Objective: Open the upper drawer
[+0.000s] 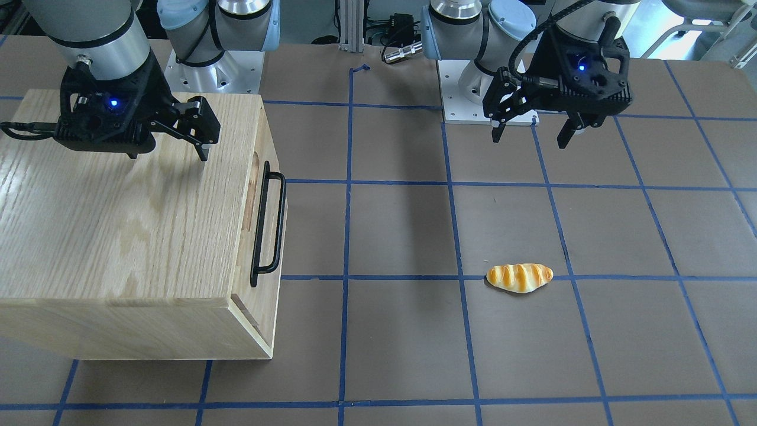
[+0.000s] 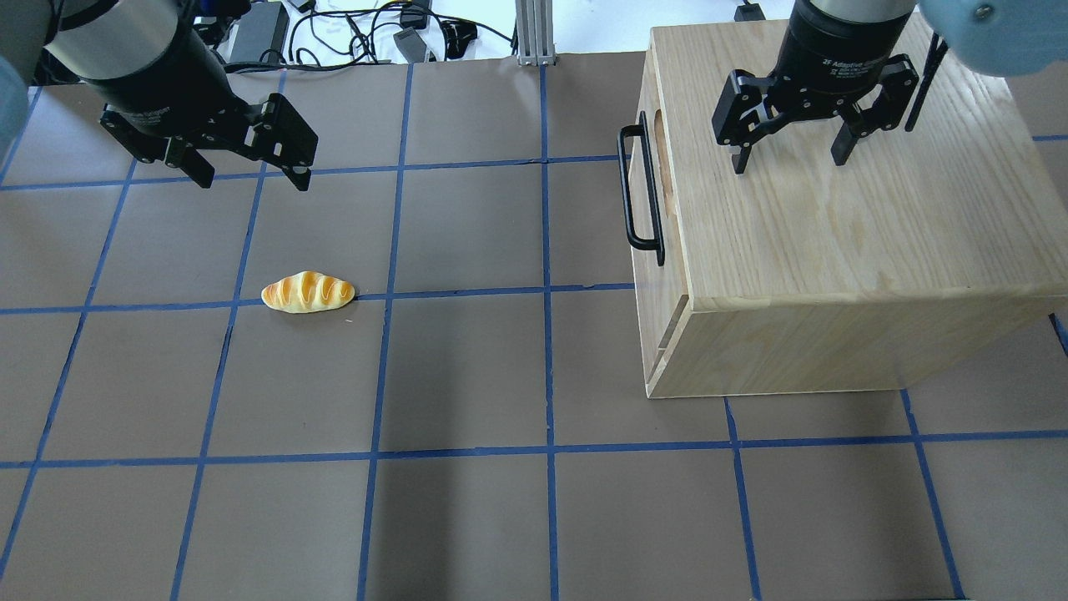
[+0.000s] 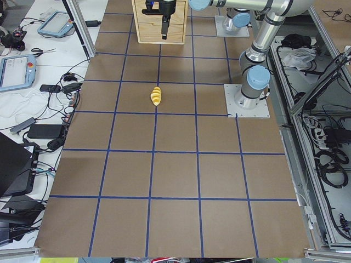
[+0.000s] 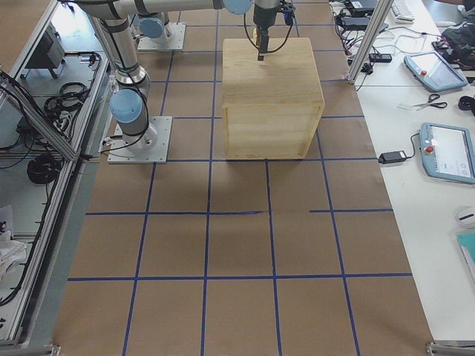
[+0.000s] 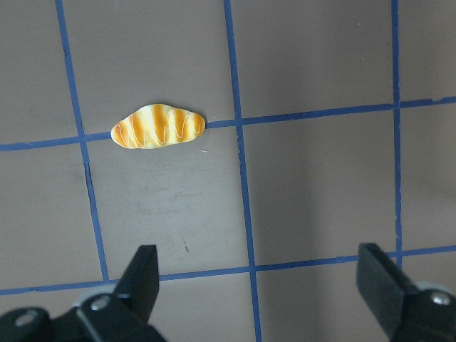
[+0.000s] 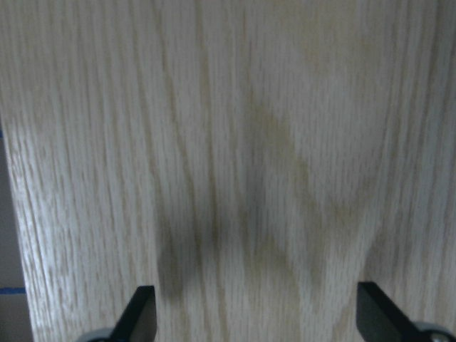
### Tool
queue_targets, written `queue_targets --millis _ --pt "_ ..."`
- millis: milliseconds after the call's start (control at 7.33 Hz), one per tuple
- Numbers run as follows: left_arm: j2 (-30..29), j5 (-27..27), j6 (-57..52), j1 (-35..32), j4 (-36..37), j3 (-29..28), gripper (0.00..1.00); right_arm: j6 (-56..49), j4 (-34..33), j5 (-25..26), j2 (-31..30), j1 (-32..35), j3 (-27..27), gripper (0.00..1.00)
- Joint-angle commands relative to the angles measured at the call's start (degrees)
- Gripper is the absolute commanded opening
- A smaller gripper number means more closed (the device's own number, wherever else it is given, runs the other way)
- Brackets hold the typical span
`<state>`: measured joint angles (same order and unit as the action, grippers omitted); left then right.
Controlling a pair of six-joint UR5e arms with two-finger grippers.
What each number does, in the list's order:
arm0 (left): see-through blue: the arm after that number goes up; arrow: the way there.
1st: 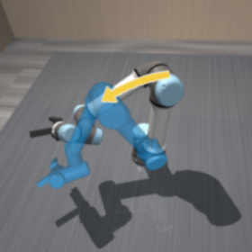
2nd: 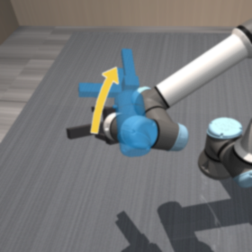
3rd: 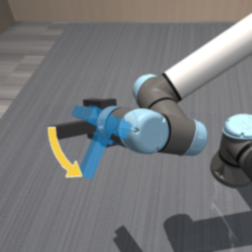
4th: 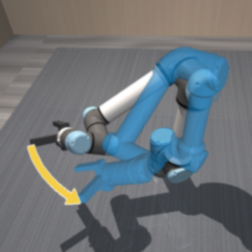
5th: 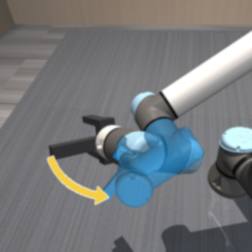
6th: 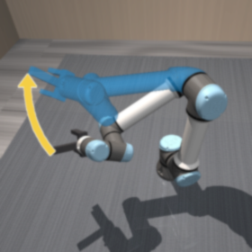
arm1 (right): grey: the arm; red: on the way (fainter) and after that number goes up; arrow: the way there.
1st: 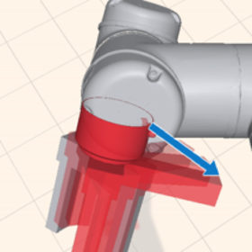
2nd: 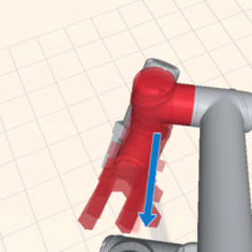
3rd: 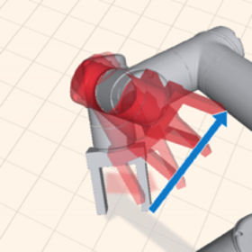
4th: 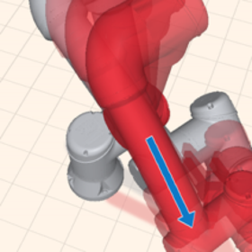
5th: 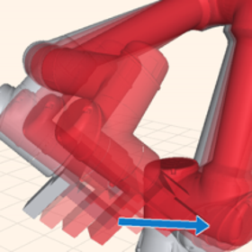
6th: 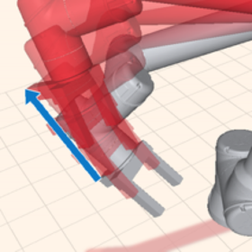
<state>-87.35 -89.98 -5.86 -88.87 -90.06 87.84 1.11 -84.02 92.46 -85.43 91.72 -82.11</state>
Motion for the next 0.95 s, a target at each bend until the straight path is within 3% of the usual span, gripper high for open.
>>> queue_targets --millis 0,409,545,682,818 --pt "0.3 -0.3 1.4 0.0 -1.9 -0.2 0.99 -0.1 0.0 0.0 0.0 0.0 0.0 1.00" --pt "-1.6 1.0 6.0 -0.1 -1.8 -1.8 0.99 -0.1 0.0 0.0 0.0 0.0 0.0 1.00" --pt "-4.1 4.5 8.4 -0.3 0.8 -2.1 0.99 -0.1 0.0 0.0 0.0 0.0 0.0 1.00" --pt "-6.4 13.9 14.0 -0.8 6.8 -1.5 1.00 0.0 0.0 0.0 0.0 0.0 0.0 1.00" --pt "-8.5 15.8 18.4 -3.1 10.7 -1.6 1.00 0.0 0.0 0.0 0.0 0.0 0.0 1.00"
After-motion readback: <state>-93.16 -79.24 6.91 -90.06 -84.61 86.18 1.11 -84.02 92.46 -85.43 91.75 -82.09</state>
